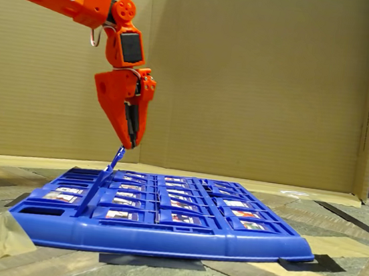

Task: Flip A0.

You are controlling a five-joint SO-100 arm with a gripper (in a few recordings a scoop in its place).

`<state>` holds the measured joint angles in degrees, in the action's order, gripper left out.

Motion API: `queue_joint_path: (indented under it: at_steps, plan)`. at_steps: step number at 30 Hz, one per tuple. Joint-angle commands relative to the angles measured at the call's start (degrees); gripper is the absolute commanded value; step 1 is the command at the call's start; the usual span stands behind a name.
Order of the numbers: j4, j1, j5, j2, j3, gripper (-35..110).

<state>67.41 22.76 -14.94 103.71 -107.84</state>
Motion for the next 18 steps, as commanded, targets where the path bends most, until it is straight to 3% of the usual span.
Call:
queue_joint_path:
  at_steps: [1, 9, 18]
  plan:
    - [0.26, 1.14, 0.44, 4.22, -1.67, 0]
    - [0.44, 1.32, -1.49, 10.81, -8.26, 0]
    - [-0.97, 1.23, 2.55, 7.73, 0.7, 0]
